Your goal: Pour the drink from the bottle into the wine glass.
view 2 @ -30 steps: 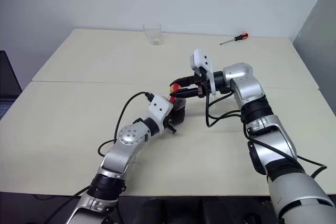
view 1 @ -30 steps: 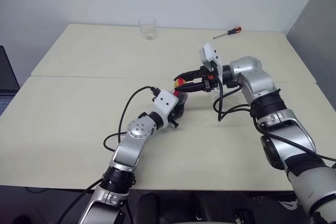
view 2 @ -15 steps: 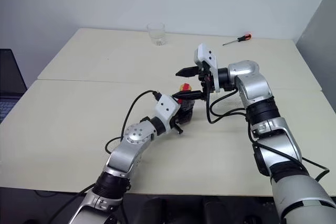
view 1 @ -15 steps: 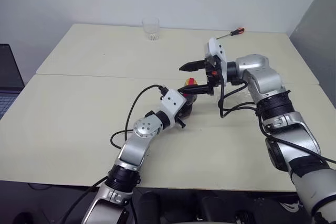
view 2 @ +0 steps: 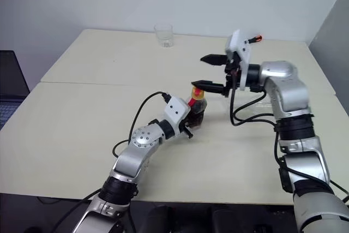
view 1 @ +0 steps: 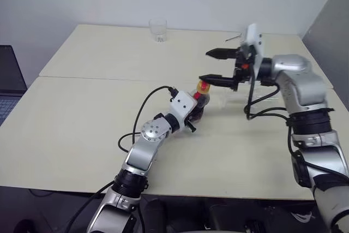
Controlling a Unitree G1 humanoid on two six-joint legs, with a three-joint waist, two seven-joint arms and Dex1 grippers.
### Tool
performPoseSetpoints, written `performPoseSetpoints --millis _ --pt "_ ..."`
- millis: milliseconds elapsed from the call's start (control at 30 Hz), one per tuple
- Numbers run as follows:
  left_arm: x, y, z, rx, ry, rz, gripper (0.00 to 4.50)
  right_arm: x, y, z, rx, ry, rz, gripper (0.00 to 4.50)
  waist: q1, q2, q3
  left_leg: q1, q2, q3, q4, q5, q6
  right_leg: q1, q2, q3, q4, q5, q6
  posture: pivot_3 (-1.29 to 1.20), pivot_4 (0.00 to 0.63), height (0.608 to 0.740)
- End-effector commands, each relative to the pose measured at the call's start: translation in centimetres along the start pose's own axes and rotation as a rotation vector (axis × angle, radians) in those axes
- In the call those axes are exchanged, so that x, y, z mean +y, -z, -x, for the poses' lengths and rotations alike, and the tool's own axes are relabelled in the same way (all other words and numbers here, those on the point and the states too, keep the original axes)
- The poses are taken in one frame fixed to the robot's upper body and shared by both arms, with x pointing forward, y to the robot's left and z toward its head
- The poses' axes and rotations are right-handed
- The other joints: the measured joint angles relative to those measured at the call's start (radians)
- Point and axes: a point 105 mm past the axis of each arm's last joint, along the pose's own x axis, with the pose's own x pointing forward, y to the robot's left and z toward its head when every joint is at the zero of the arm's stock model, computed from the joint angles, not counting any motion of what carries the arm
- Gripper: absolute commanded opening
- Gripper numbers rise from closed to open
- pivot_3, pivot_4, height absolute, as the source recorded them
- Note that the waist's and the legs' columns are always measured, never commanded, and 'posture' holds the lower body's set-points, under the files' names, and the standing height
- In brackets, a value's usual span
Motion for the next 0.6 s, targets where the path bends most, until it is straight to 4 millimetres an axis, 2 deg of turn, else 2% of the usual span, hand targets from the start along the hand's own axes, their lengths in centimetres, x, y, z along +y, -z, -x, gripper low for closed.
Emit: performPoseSetpoints --millis 33,133,200,233,300,400,500,600 --pt "-0.3 -1.9 -0.3 -0.074 0.015 -0.027 0.77 0.7 -2.7 1.1 -0.100 0.059 -0.001 4.50 -0.002 0.000 0.000 0.000 0.000 0.000 0.000 0.000 0.000 0.000 0.000 0.000 0.000 0.000 0.000 0.00 0.150 0.740" --pt "0.2 -1.7 -0.4 -0.066 -0.019 -0.015 0.77 0.2 -4.1 2.0 -0.164 0.228 -0.041 4.50 -0.002 0.001 0.000 0.000 0.000 -0.001 0.000 0.000 0.000 0.000 0.000 0.000 0.001 0.000 0.000 0.00 0.150 0.740" --pt "0.7 -1.6 -0.4 -0.062 -0.052 -0.006 0.77 -0.8 -3.4 2.3 -0.119 0.399 -0.101 4.50 -0.002 0.001 0.000 0.000 0.000 -0.001 0.000 0.000 0.000 0.000 0.000 0.000 0.001 0.000 0.000 0.00 0.150 0.740" --pt "0.9 -1.5 -0.3 -0.062 -0.066 -0.007 0.77 -0.7 -3.1 2.3 -0.093 0.441 -0.108 4.50 -0.001 0.001 0.000 0.000 0.000 -0.001 0.000 0.000 0.000 0.000 0.000 0.000 0.001 0.000 0.000 0.00 0.150 0.740" --pt "1.4 -1.5 -0.3 -0.062 -0.100 -0.009 0.77 -0.1 -2.6 2.2 -0.040 0.513 -0.143 4.50 0.000 0.001 0.000 0.000 0.000 -0.001 0.000 0.000 0.000 0.000 0.000 0.000 0.001 0.000 0.000 0.00 0.150 0.740" --pt "2.9 -1.5 -0.1 -0.064 -0.193 -0.003 0.77 1.5 -0.6 1.8 0.138 0.604 -0.232 4.50 -0.002 0.001 0.000 0.000 0.000 -0.001 0.000 0.000 0.000 0.000 0.000 0.001 0.001 0.000 0.000 0.00 0.150 0.740" --pt "3.6 -1.3 -0.1 -0.062 -0.248 -0.002 0.77 2.8 -1.0 1.0 0.102 0.620 -0.336 4.50 -0.002 0.002 0.000 0.000 0.001 -0.002 0.000 0.000 0.000 0.000 0.001 0.001 0.001 0.000 0.000 0.00 0.150 0.740" --pt "4.3 -1.1 -0.3 -0.052 -0.298 -0.003 0.77 3.8 -0.9 0.0 0.139 0.630 -0.383 4.50 0.000 0.002 0.000 -0.001 0.000 -0.004 0.000 0.000 0.000 0.000 0.001 0.000 0.001 0.000 0.000 0.00 0.150 0.740"
